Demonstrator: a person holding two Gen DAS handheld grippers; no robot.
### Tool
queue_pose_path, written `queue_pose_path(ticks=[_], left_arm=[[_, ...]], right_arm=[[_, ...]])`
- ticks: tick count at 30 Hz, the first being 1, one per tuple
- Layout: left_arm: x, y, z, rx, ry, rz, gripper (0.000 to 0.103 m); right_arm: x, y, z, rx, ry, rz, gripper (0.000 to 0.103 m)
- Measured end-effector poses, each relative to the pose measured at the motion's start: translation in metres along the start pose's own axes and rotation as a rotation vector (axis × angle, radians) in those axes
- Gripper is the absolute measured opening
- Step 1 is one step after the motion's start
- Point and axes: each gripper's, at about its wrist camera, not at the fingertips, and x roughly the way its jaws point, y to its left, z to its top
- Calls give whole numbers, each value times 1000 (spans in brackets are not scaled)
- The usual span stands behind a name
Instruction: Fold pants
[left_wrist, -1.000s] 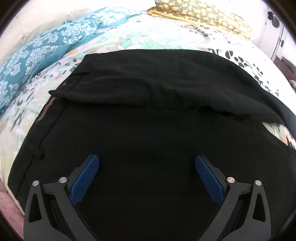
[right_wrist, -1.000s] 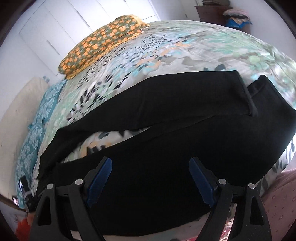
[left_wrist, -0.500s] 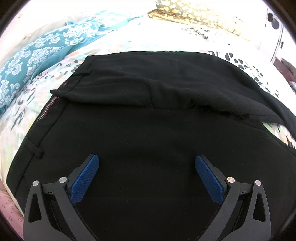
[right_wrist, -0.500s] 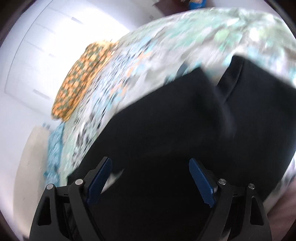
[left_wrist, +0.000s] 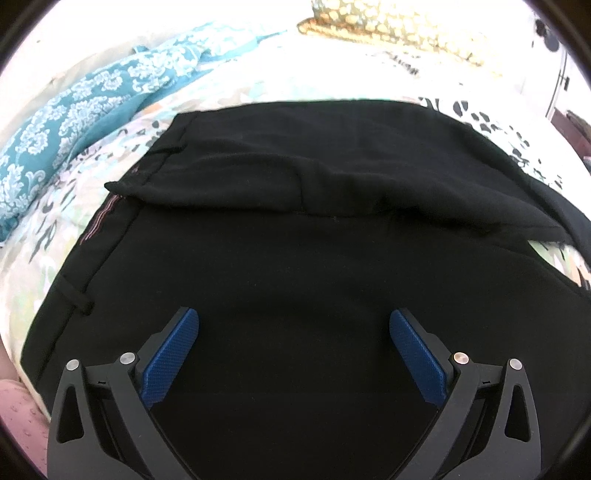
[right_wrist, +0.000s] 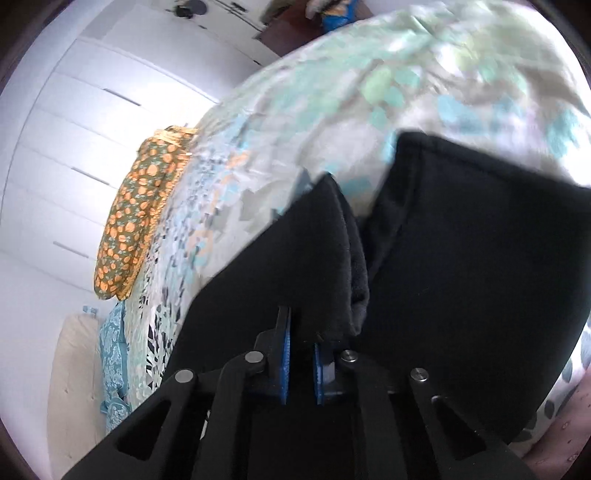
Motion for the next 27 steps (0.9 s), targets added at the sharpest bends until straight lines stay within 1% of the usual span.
queue_pose_path(ticks=[3, 4, 7, 10, 12, 14, 15, 18, 20, 22, 24, 27], left_arm=[[-5, -1, 6, -22, 72, 25, 103], [-7, -3, 9, -31, 88, 16, 103], [-19, -17, 27, -40, 78, -81, 102], [-22, -36, 66, -67, 81, -188, 102], [-12, -49, 99, -109, 120, -283, 102], [7, -58, 128, -166, 169, -362, 102], [18, -63, 142, -203, 195, -385, 102], [46, -72, 163, -290, 241, -398, 102], [63, -78, 169, -337, 282, -400, 102], [77, -82, 170, -371, 306, -387, 102], [81, -88, 170, -375, 309, -370, 102], [85, -86, 171, -388, 283, -344, 101]], right_arm=[[-24, 27, 5, -101, -49, 86, 7], [-34, 37, 5, -139, -66, 118, 7], [-57, 60, 1, -222, -105, 181, 7], [-72, 75, -6, -268, -120, 230, 6], [-80, 85, -10, -287, -125, 260, 6], [-89, 90, -14, -298, -129, 291, 6], [-95, 93, -16, -303, -129, 307, 6], [-114, 98, -18, -321, -125, 358, 6], [-127, 102, -18, -323, -124, 403, 6], [-140, 106, -16, -337, -131, 438, 5], [-154, 110, -13, -357, -134, 471, 5], [-168, 112, -10, -388, -122, 486, 5]])
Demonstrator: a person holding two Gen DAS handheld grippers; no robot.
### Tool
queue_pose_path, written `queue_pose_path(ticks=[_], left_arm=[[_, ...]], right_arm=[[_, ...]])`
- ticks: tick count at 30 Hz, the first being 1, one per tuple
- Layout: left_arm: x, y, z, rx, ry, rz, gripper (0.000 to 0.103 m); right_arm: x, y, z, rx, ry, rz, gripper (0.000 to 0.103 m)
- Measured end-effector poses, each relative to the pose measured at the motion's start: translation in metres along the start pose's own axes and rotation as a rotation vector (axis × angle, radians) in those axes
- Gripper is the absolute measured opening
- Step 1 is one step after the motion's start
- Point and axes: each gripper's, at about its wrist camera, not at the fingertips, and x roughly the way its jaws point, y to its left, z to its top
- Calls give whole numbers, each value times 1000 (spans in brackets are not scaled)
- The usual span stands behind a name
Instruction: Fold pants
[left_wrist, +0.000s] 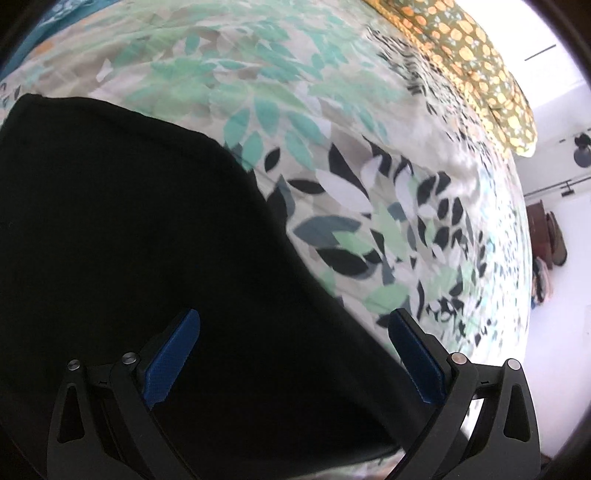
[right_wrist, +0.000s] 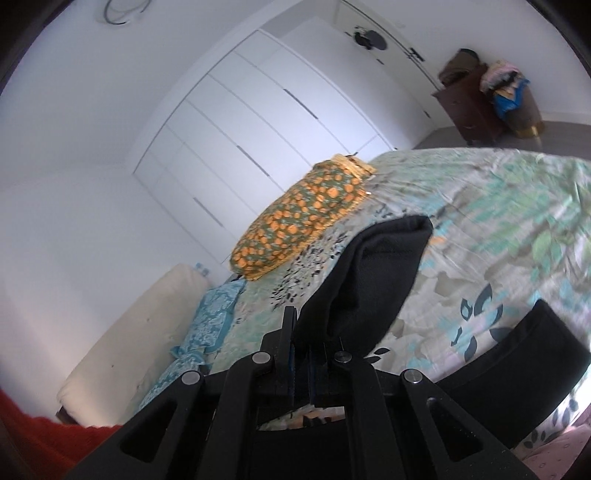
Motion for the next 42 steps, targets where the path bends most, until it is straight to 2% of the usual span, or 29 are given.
queue_pose_path(ticks=[2, 4, 5, 6, 7, 10, 13, 14, 17, 19, 21, 24, 25, 27, 28, 37, 42], left_arm=[[-3, 2, 4, -4, -26, 3, 97], [-3, 3, 7, 0, -28, 3, 58], [-1, 4, 8, -1, -10, -9, 46], [1, 6, 9, -4, 13, -26, 22], [0, 9, 9, -7, 24, -40, 10], [-15, 12, 8, -39, 3, -85, 7], [-61, 8, 10, -41, -76, -175, 7], [-87, 8, 9, -37, -120, -217, 7], [-164, 19, -12, 18, -257, -307, 8], [-193, 36, -44, 80, -293, -324, 9], [-187, 61, -96, 121, -217, -275, 9], [-131, 89, -171, 177, 2, -134, 9], [-120, 95, -184, 181, 36, -118, 9], [-98, 109, -209, 148, 101, -111, 8], [-96, 111, -214, 136, 110, -118, 8], [-102, 81, -218, 232, 116, -140, 8], [-81, 73, -213, 243, 144, -129, 8]], right_arm=[[-5, 3, 1, -20, 24, -5, 5], [-8, 3, 0, -26, 43, -10, 5], [-9, 2, -1, -26, 50, -15, 5], [-10, 1, -2, -24, 57, -21, 5], [-10, -3, -3, -15, 63, -31, 5], [0, -21, 0, 12, 90, -80, 5], [24, -50, 15, 43, 139, -139, 5], [34, -59, 23, 48, 152, -160, 5], [47, -72, 44, 54, 184, -179, 5], [51, -81, 46, 55, 240, -208, 5], [58, -100, 35, 50, 357, -303, 5], [69, -138, 12, 59, 535, -451, 5], [74, -156, 0, 52, 625, -512, 5], [77, -175, -17, 42, 739, -575, 5], [76, -180, -21, 33, 767, -595, 5], [46, -194, -16, 53, 725, -648, 5], [51, -200, -18, 82, 752, -681, 5]])
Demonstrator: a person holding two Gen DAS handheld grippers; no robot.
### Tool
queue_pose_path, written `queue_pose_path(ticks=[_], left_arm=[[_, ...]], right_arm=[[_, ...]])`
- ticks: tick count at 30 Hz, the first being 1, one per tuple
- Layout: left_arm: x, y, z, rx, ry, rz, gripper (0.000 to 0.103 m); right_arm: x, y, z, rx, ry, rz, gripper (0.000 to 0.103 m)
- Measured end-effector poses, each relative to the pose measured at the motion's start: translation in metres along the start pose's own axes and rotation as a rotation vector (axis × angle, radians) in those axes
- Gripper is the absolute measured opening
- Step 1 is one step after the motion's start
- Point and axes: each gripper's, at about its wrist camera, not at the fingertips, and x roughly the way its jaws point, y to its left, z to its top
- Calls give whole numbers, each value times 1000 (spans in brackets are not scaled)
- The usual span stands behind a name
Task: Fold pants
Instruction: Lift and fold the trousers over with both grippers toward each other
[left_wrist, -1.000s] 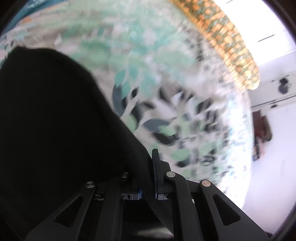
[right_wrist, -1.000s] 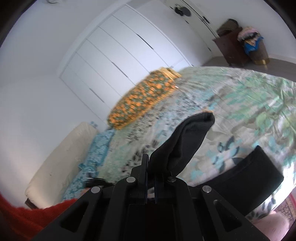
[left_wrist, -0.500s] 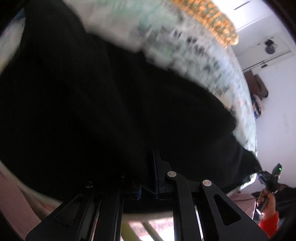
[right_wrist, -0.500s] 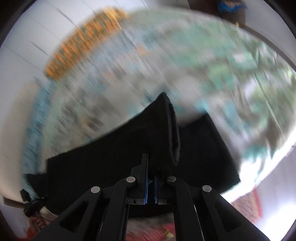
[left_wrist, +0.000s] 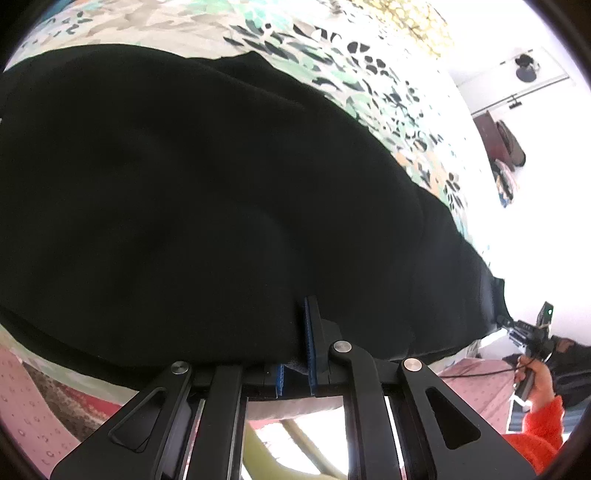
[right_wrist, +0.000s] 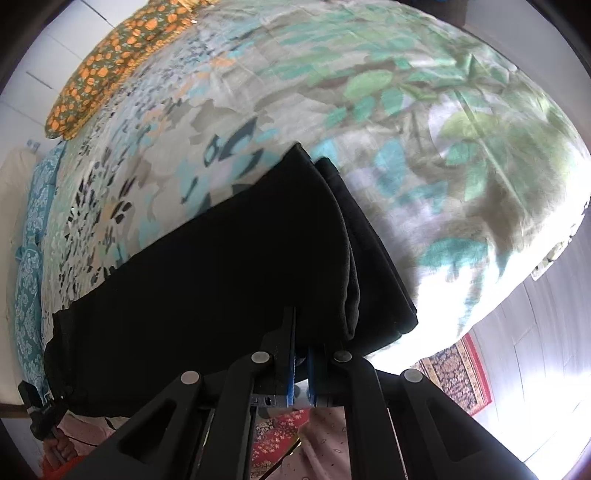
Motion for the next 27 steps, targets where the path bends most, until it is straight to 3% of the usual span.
queue_pose_path(ticks=[6, 13, 15, 17, 19, 20, 24, 26, 27], left_arm=[[-14, -6, -4, 28, -23, -8, 8], [2, 9, -11, 5, 49, -13, 8], [1, 7, -10, 13, 44, -14, 8], [0, 5, -10, 28, 42, -7, 8], [2, 6, -11, 25, 47, -6, 8], [3, 5, -10, 22, 50, -5, 8], [4, 8, -12, 13, 52, 8, 16], [1, 10, -12, 5, 47, -2, 15], [0, 11, -13, 6, 42, -4, 12]], right_arm=[[1, -2, -3, 28, 2, 0, 5], [5, -3, -2, 41, 15, -23, 7], [4, -4, -2, 43, 12, -25, 17], [1, -6, -3, 53, 3, -6, 37], [-5, -6, -5, 51, -34, 10, 49], [-8, -6, -6, 48, -47, 14, 50], [-15, -9, -7, 67, -99, 39, 48], [-16, -11, -7, 76, -105, 30, 8], [-14, -12, -7, 85, -98, 32, 8]])
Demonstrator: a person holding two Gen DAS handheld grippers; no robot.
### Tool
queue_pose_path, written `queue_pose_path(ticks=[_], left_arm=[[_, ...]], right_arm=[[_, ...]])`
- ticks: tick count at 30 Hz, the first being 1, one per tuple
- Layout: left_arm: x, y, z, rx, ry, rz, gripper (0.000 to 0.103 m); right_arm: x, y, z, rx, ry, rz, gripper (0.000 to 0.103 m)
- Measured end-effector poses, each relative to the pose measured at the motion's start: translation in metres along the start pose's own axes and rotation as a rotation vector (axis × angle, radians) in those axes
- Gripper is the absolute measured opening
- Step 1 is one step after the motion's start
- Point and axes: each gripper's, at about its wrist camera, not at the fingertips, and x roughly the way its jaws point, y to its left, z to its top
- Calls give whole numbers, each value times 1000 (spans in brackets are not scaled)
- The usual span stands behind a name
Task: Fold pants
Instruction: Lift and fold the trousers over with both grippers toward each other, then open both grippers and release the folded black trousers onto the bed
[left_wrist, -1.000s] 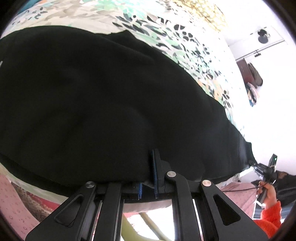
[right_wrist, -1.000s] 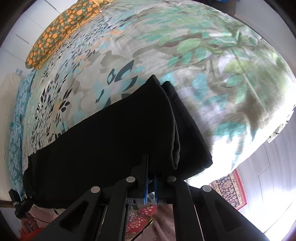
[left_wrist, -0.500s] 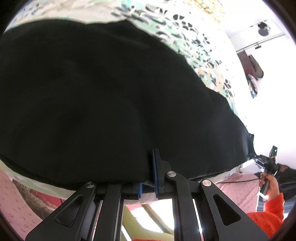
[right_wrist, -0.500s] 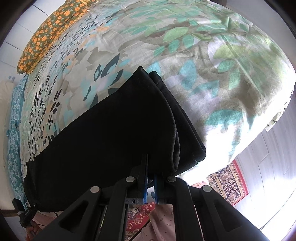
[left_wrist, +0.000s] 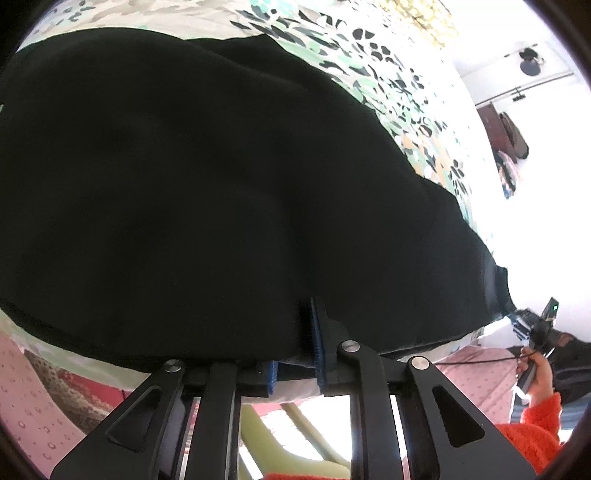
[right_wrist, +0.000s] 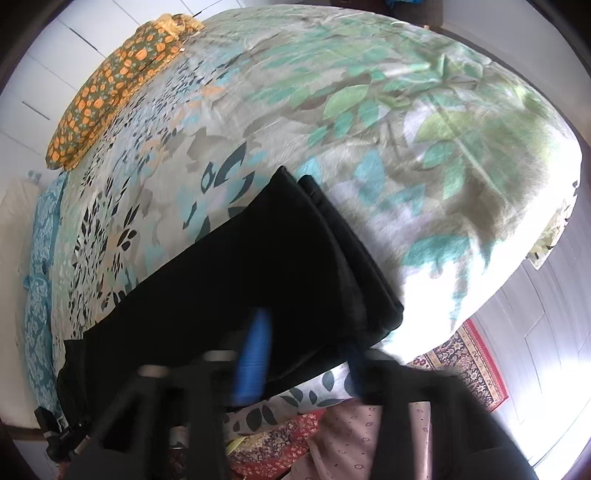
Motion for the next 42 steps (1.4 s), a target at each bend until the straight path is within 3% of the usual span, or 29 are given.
queue_pose_path(ticks=[4, 22, 24, 26, 28, 30, 32, 34, 36, 38, 39, 42], left_arm=[[-9, -7, -6, 38, -28, -8, 5], [5, -10, -16, 94, 55, 84, 6], [4, -13, -15, 107, 61, 108, 13], [2, -13, -15, 110, 78, 125, 22], [-5, -8, -17, 110, 103, 136, 35], [-18, 2, -21, 101, 134, 164, 45], [-38, 13, -24, 94, 149, 167, 45], [-70, 23, -20, 100, 89, 169, 47], [-102, 28, -7, 146, -27, 241, 54], [-115, 22, 10, 213, -137, 297, 64], [-113, 18, 16, 234, -163, 285, 66], [-79, 0, 24, 320, -178, 243, 65]], right_arm=[[1, 5, 0, -19, -4, -38, 8], [10, 9, 4, -8, 28, -104, 8], [7, 11, 3, -13, 18, -129, 17], [1, 10, 2, -12, 0, -154, 49], [-13, 8, -3, 8, -48, -145, 65], [-27, 6, -9, 30, -84, -153, 68], [-44, 12, -18, 12, -144, -192, 68], [-61, 35, -30, -79, -221, -242, 68], [-69, 63, -38, -160, -269, -227, 71], [-64, 107, -46, -250, -279, -157, 78], [-55, 132, -51, -295, -266, -106, 78], [-22, 197, -67, -373, -200, 52, 78]])
